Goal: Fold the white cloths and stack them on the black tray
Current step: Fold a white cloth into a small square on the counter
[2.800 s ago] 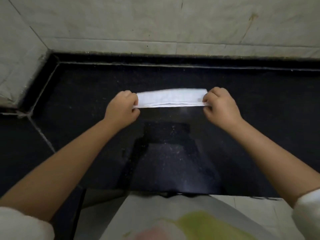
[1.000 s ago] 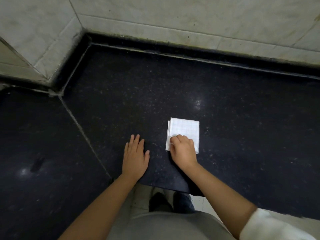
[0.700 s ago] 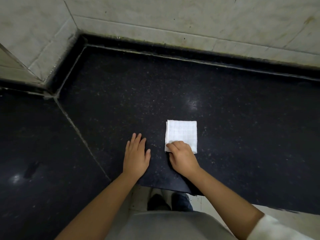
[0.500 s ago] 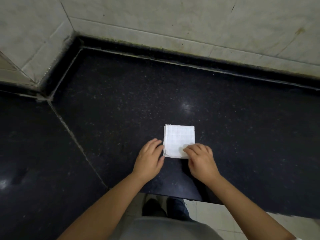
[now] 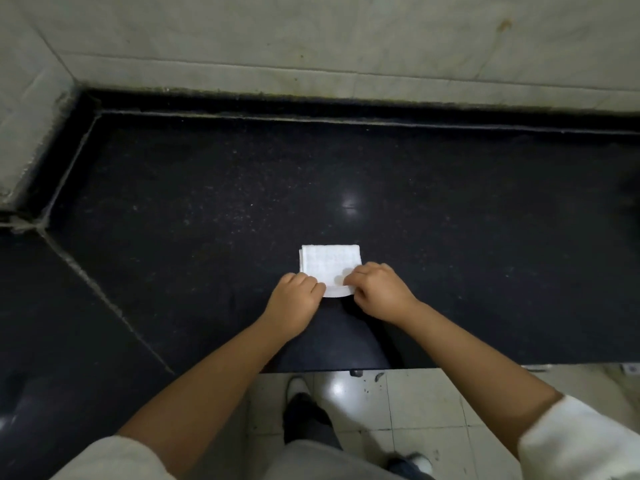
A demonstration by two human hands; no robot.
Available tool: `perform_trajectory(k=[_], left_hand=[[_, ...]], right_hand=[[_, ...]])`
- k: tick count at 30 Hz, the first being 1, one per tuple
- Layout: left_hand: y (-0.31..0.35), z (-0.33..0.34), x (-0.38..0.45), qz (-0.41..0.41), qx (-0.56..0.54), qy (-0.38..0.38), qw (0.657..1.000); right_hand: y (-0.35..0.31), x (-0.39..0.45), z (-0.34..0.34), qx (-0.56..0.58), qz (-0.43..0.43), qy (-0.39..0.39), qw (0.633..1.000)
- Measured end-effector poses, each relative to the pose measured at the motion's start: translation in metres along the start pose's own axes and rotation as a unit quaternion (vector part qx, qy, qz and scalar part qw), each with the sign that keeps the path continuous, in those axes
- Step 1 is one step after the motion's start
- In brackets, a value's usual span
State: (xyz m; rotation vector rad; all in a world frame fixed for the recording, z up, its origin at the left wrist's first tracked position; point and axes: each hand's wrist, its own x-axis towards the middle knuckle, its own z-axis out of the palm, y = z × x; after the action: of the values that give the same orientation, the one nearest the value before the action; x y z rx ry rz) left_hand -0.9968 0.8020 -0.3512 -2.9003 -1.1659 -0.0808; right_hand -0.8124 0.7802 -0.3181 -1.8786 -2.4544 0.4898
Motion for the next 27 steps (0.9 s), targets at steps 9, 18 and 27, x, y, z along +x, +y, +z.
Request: perform_trajectory(k=[9,18,27], left_hand=[[0.167,-0.078,0.089,0.039,-0.135,0.010,0.990],[0.388,-0.131,0.181,0.153,-0.103,-0.028,0.982],[0.535,-0.173,0.296,0.290,-0.071,0.030,0.954]], right_hand=[[0.101,-0.153,-0.053,0.001,0.114,0.066,0.991],[0.228,-0.355,-0.090,0.007,0.268,0.185,0.946],[0.370,-0.473,-0.191,-0.028,0.318,0.179,0.931]])
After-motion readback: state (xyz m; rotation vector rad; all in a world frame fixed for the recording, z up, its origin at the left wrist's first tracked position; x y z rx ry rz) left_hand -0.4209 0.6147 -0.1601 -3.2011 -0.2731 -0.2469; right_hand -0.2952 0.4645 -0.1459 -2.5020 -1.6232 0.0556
